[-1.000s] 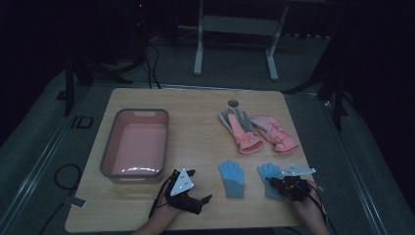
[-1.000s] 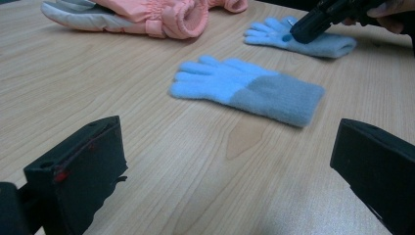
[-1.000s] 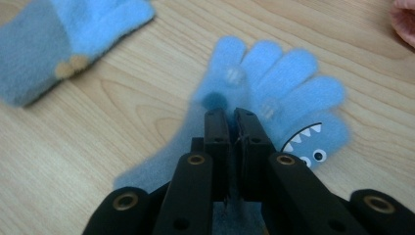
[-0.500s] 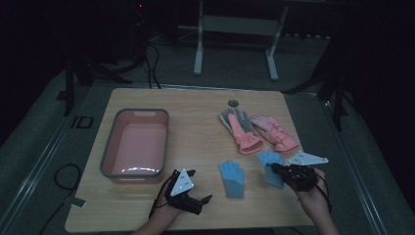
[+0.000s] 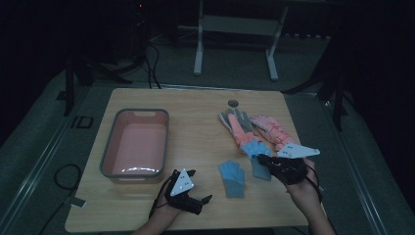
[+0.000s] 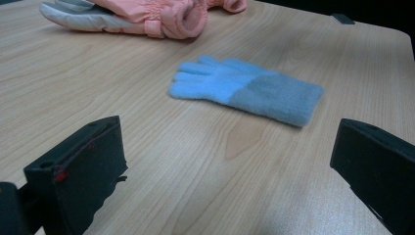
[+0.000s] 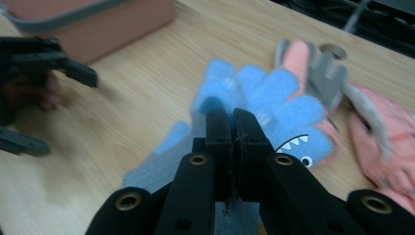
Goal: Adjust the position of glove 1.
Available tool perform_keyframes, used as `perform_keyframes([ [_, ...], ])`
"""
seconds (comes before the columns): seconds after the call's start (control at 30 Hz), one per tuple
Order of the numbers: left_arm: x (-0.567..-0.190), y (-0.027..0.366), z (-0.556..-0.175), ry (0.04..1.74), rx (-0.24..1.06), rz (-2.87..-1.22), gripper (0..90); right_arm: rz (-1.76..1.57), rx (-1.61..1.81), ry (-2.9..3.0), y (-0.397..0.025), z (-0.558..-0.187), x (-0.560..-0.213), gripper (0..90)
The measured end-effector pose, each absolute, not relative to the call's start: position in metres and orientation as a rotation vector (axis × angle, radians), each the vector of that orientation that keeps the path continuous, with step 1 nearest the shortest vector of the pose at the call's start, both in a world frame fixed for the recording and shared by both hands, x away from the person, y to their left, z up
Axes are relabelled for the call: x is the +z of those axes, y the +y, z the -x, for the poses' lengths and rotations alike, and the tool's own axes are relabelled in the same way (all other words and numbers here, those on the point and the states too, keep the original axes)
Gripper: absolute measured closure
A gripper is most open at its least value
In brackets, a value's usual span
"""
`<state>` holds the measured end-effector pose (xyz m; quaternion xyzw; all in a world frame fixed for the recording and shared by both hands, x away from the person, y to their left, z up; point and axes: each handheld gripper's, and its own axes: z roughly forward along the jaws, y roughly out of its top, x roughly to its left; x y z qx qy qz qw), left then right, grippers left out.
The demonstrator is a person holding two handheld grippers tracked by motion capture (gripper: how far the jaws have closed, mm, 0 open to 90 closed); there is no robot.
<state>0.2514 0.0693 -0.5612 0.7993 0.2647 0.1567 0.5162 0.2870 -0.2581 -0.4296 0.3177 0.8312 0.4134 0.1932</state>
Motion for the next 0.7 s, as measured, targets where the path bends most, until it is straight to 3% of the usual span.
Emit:
perform_keyframes([
  [0.43, -0.561, 0.069, -0.251, 0.63, 0.378, -1.922, 0.0, -0.814, 1.183, 2.421, -0.216, -0.291, -0.443, 86.6],
  [0.7, -0.561, 0.069, -0.251, 0.627, 0.378, -1.925, 0.0, -0.83, 1.14, 2.485, -0.203, -0.297, -0.468, 86.5],
])
